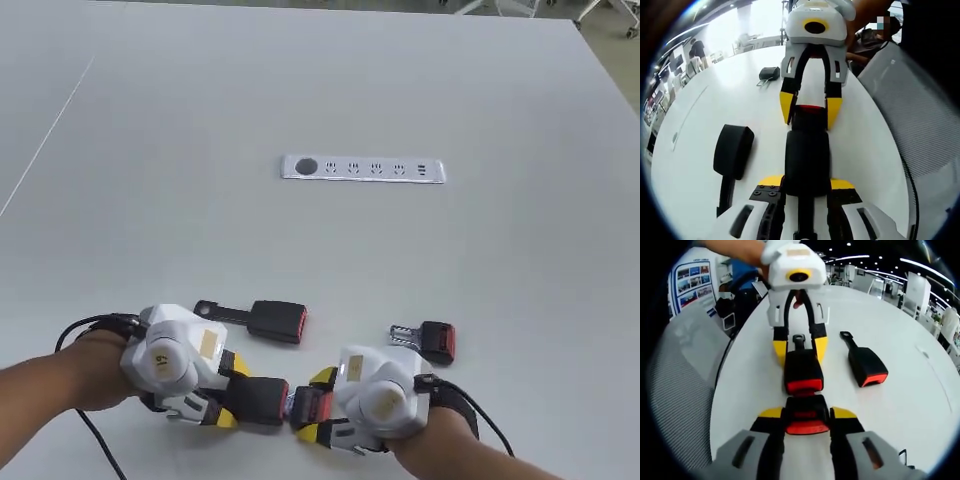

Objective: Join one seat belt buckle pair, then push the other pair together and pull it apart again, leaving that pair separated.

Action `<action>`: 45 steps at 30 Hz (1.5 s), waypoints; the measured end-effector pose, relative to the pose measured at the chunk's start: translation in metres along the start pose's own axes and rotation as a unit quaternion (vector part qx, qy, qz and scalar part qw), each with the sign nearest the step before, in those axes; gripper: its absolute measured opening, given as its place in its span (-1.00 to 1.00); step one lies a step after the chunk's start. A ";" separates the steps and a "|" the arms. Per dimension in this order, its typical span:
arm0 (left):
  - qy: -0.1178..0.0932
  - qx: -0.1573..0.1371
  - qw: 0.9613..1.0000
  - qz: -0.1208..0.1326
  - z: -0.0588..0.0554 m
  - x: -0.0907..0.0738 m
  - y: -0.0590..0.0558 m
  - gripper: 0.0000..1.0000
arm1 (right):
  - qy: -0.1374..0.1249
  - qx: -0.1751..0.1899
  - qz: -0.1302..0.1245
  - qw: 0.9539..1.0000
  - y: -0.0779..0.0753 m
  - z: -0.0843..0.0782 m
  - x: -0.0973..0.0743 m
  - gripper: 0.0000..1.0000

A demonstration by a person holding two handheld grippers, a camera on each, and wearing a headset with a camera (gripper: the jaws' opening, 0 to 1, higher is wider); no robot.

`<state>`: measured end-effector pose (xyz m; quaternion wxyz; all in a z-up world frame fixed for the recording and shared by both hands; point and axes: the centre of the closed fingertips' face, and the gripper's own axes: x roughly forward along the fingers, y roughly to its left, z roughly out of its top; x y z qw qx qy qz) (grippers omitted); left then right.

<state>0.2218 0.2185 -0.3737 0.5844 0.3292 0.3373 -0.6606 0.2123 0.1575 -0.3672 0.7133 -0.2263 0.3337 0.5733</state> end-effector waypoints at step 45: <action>-0.033 -0.050 0.995 0.078 0.033 -0.035 0.032 0.73 | -0.041 0.075 -0.101 0.991 -0.065 -0.032 -0.100 0.54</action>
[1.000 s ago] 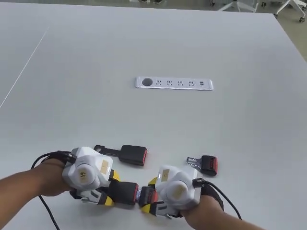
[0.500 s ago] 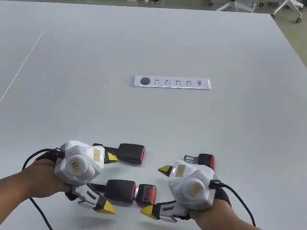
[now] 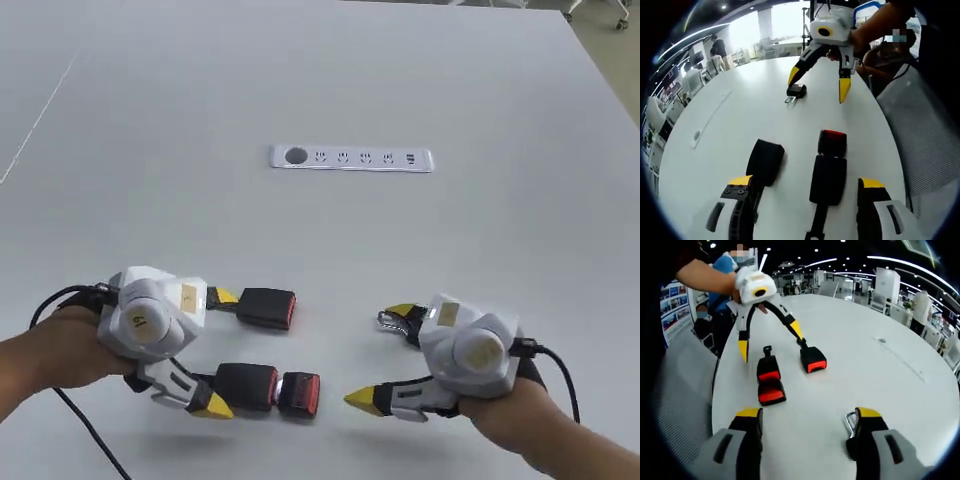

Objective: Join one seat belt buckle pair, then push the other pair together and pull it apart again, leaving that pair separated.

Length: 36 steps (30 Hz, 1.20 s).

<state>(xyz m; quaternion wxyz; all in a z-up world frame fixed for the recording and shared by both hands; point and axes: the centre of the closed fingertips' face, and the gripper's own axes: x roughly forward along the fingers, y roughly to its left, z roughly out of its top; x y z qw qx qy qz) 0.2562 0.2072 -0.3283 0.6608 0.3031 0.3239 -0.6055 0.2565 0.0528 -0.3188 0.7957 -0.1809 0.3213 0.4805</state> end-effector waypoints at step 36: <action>0.043 0.045 0.998 -0.033 -0.007 0.037 0.066 0.11 | 0.087 -0.014 0.089 0.992 -0.063 -0.063 -0.002 0.13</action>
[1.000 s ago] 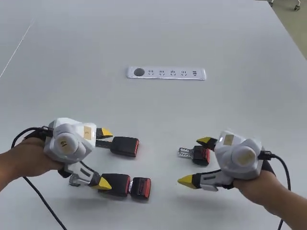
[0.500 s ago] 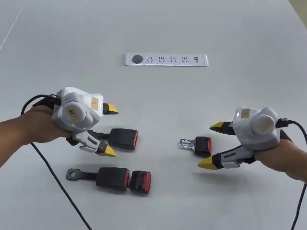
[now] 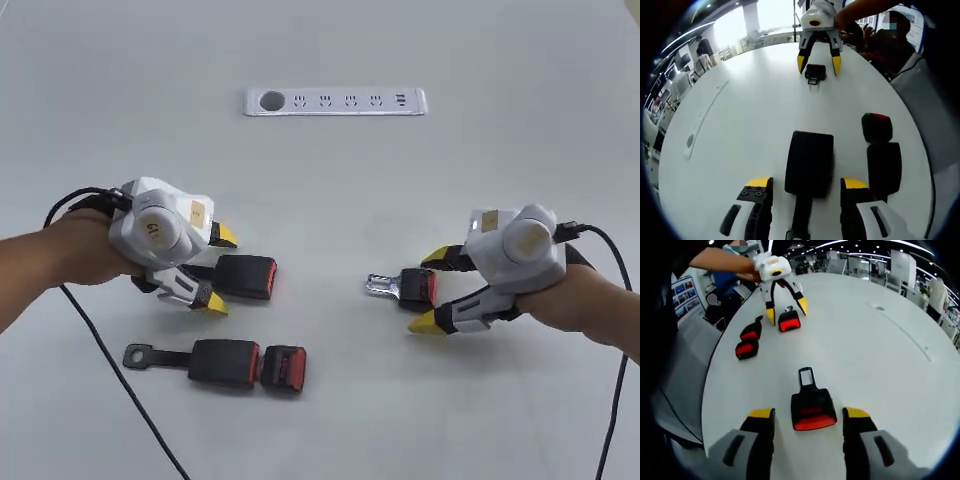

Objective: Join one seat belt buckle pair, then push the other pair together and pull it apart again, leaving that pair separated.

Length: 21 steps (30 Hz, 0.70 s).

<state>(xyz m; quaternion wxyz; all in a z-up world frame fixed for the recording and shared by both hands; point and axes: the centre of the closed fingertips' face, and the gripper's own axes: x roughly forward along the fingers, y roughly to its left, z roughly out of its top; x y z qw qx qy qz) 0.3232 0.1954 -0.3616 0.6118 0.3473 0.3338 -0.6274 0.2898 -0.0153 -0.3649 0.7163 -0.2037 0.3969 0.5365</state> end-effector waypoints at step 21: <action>-0.006 -0.023 1.000 0.002 0.003 0.004 -0.005 -0.34 | 0.048 -0.056 0.013 0.997 -0.006 -0.001 -0.001 -0.31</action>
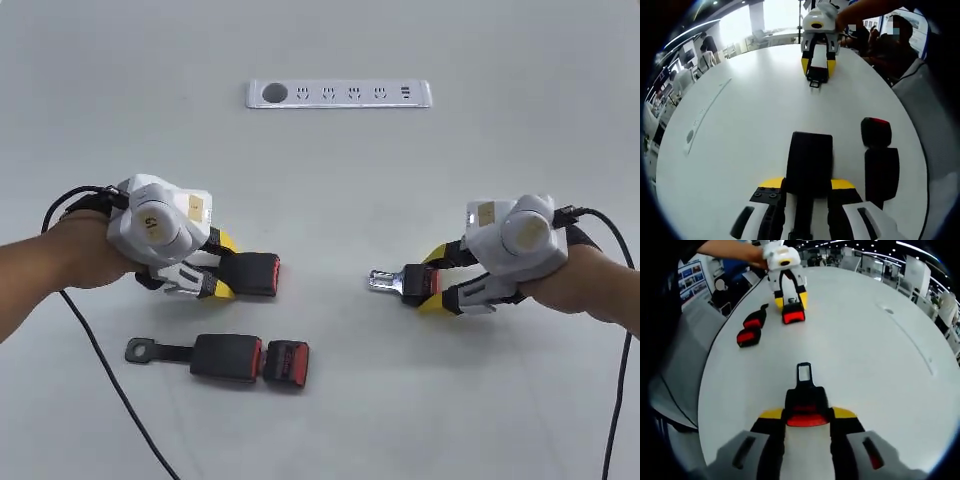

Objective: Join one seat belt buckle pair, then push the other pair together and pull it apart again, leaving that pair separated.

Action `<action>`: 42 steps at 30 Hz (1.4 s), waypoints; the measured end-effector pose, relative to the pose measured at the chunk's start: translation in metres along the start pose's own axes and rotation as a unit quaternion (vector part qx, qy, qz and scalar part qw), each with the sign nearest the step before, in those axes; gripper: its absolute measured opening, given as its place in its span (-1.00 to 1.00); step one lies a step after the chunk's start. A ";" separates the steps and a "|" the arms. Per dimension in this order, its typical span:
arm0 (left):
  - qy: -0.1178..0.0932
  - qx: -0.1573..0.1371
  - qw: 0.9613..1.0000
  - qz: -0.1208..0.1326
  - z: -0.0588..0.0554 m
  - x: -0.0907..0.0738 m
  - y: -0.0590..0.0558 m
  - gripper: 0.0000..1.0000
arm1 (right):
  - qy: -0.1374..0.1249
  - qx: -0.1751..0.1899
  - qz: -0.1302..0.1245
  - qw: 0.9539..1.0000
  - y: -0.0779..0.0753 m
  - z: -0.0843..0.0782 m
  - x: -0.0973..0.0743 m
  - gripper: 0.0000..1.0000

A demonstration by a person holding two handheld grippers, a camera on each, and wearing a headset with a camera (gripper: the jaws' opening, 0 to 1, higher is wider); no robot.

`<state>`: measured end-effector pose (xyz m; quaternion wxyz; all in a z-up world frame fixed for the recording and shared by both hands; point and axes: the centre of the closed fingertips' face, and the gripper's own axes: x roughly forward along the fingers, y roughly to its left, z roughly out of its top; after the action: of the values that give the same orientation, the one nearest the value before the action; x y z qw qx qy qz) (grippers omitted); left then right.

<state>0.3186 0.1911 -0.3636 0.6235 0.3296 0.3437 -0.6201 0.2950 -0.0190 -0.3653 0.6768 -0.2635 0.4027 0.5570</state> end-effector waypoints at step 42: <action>0.019 -0.025 0.999 0.006 -0.002 -0.002 -0.001 -0.34 | 0.010 -0.036 0.006 0.999 -0.002 0.061 0.047 -0.31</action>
<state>0.3180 0.1933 -0.3629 0.6287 0.3278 0.3688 -0.6011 0.3146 0.0554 -0.3720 0.6595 -0.2906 0.3906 0.5728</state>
